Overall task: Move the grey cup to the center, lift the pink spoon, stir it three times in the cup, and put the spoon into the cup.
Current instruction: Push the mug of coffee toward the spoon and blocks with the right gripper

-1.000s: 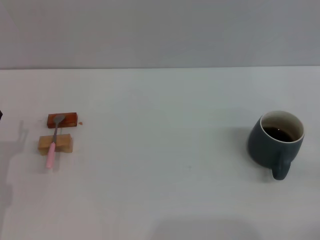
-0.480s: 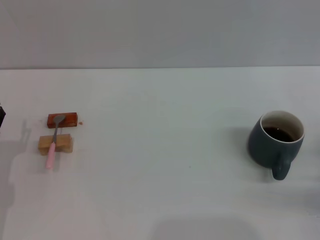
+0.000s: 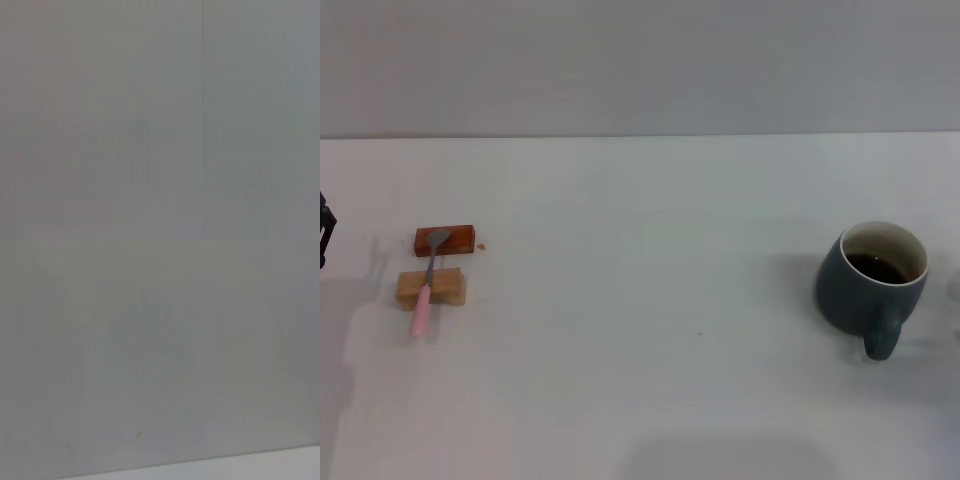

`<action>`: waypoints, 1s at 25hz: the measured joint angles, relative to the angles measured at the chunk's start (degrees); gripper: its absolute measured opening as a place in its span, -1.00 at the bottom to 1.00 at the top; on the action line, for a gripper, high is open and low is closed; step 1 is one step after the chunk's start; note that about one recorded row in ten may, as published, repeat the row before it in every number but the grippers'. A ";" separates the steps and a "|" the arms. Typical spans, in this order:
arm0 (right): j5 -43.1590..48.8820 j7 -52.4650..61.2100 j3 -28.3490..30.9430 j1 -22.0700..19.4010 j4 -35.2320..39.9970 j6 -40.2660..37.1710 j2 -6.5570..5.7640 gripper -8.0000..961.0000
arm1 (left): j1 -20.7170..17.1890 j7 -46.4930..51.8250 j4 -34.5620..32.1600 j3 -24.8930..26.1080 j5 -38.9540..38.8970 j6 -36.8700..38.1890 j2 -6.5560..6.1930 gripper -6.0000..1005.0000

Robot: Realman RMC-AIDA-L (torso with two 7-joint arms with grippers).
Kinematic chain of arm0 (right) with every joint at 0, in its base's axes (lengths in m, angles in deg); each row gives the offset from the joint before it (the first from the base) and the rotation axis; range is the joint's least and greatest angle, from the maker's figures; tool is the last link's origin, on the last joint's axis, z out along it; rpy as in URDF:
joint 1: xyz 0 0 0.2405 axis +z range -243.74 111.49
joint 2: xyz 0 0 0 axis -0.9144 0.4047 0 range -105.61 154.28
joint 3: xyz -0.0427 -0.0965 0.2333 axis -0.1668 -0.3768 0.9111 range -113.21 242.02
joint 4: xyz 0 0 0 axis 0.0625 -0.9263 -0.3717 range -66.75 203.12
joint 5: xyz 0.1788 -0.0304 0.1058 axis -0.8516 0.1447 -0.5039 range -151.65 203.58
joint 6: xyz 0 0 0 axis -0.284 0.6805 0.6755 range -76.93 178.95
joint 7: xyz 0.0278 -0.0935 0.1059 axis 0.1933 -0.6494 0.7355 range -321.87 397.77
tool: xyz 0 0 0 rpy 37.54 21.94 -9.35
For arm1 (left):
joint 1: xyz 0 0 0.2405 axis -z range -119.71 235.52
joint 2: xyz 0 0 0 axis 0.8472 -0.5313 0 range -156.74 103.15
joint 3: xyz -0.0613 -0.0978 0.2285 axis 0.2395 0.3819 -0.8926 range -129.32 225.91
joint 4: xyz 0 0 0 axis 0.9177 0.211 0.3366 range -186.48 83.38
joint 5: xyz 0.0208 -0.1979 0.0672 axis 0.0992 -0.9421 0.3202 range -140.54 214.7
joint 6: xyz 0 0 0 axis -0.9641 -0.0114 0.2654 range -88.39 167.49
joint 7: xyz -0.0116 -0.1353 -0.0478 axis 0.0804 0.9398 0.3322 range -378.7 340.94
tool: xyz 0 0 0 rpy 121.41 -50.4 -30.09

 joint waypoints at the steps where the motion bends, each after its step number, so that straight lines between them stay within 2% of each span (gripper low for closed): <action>1: 0.00 0.00 -0.06 0.10 -0.07 0.31 0.01 -0.99 | 0.02 0.00 0.00 0.00 0.00 0.00 -0.02 0.57; 9: 0.00 -0.01 -2.80 2.15 -0.29 3.86 0.03 -0.98 | 0.32 0.00 0.09 0.02 0.00 0.00 -0.07 0.56; 25: 0.00 -0.02 -8.49 4.31 -3.45 6.20 0.07 -0.99 | 0.43 0.00 0.08 0.02 0.00 0.00 -0.07 0.53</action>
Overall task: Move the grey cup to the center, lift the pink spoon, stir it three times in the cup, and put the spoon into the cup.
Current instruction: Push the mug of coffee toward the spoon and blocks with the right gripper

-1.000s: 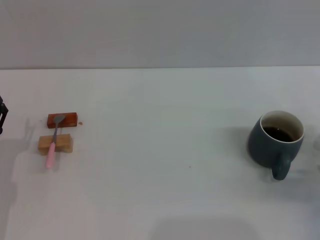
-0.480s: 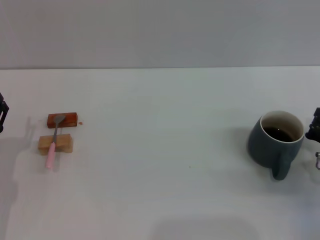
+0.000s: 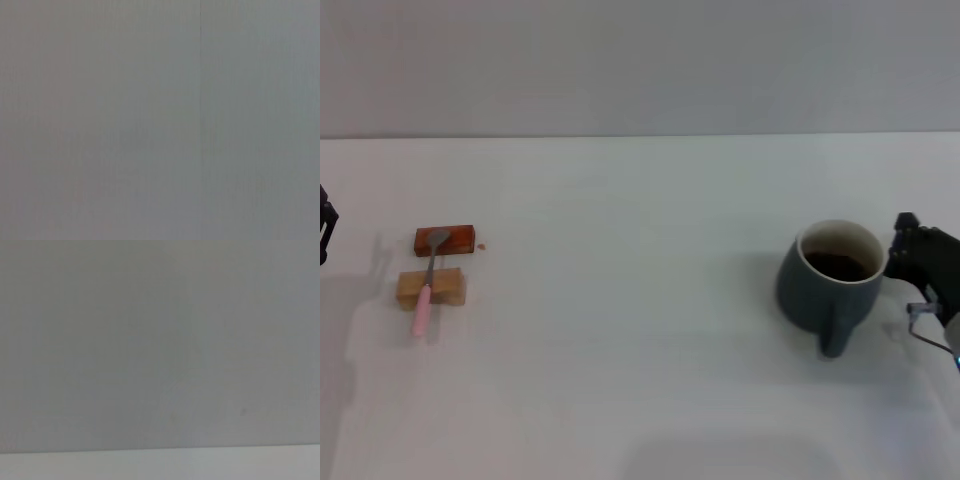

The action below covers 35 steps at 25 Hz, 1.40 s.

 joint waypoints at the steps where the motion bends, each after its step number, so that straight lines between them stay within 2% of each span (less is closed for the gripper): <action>1: 0.00 0.00 -0.68 0.21 -0.21 0.09 0.01 -0.99 | 0.02 0.00 0.00 0.00 0.00 0.00 0.00 0.53; 19: 0.00 0.03 -8.81 3.94 -5.69 1.94 0.14 -0.99 | 0.10 0.00 0.00 -0.79 -0.11 0.00 0.00 0.51; 35: 3.67 0.53 -9.70 6.43 -9.96 6.12 0.13 -0.98 | 0.10 0.00 -0.01 -0.79 -0.13 0.00 0.00 0.48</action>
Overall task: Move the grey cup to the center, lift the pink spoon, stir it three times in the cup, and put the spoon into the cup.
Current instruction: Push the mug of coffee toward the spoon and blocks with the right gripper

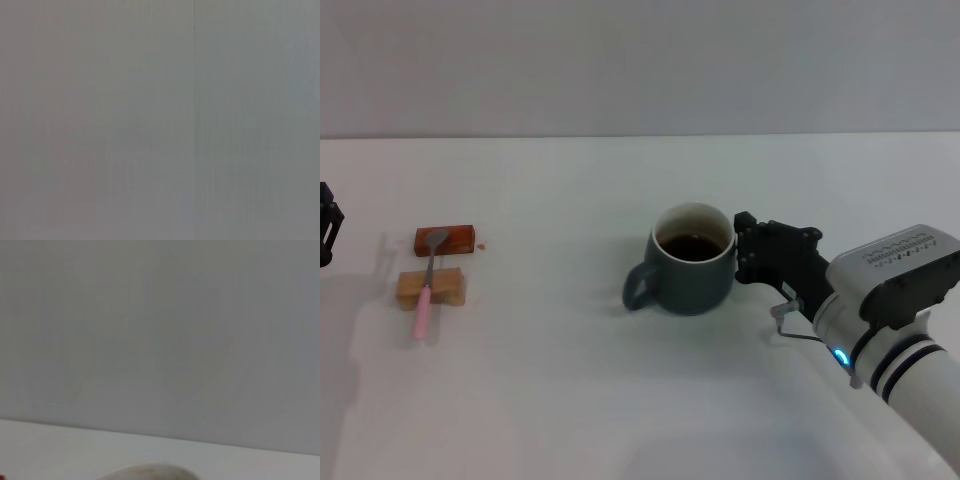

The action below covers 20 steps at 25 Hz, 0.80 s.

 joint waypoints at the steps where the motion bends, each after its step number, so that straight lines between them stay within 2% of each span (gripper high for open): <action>1: 0.58 0.04 -0.03 0.10 -0.19 0.25 0.00 -0.99 | 0.00 0.00 0.00 0.00 -0.01 0.00 0.00 0.48; 12: 5.65 0.04 -0.15 0.65 -2.05 1.50 0.00 -0.98 | 0.06 0.00 0.00 -0.29 0.07 0.00 0.05 0.47; 20: 6.00 0.02 -0.38 0.61 -2.19 1.19 0.00 -0.98 | 0.16 0.00 0.00 -0.71 -0.14 0.00 0.09 0.45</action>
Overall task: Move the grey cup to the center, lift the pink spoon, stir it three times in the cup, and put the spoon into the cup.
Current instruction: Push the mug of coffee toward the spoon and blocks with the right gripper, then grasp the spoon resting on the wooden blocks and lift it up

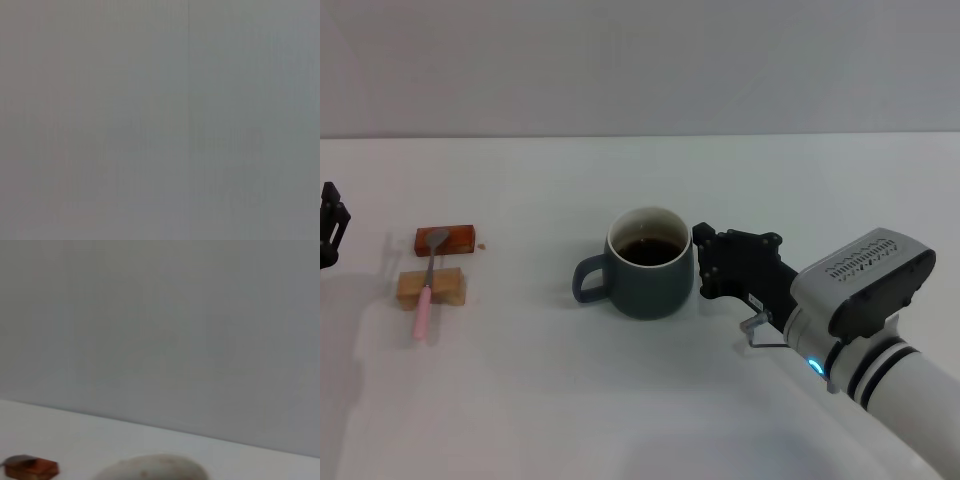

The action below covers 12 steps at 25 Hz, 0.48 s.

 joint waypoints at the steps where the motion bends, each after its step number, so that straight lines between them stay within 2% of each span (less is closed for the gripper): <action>1: -0.02 -0.05 0.20 -0.35 0.21 -0.40 0.00 -0.98 | -0.03 0.00 0.00 0.00 -0.04 0.00 0.00 0.45; 6: -0.47 -0.29 3.15 -3.96 2.93 -6.30 0.00 -0.98 | -0.33 0.00 0.06 -0.37 0.13 0.00 0.00 0.45; 7: -0.51 -0.34 5.03 -6.75 4.31 -11.44 -0.02 -0.98 | -0.50 0.00 0.20 -0.79 0.24 0.09 -0.03 0.44; 8: -0.51 -0.34 5.03 -6.75 4.31 -11.44 -0.02 -0.99 | -0.60 0.00 0.27 -1.04 0.25 0.14 -0.06 0.44; 9: -0.54 -0.37 6.89 -9.38 5.74 -15.98 -0.06 -0.99 | -1.08 0.00 0.83 -1.60 0.30 0.34 -0.16 0.44; 10: -0.54 -0.37 6.89 -9.38 5.74 -15.98 -0.06 -0.99 | -1.60 0.00 1.42 -2.00 0.28 0.51 -0.28 0.44; 12: -0.56 -0.43 9.24 -12.03 7.36 -20.09 -0.04 -0.99 | -2.64 0.00 2.54 -2.91 0.30 0.97 -0.37 0.44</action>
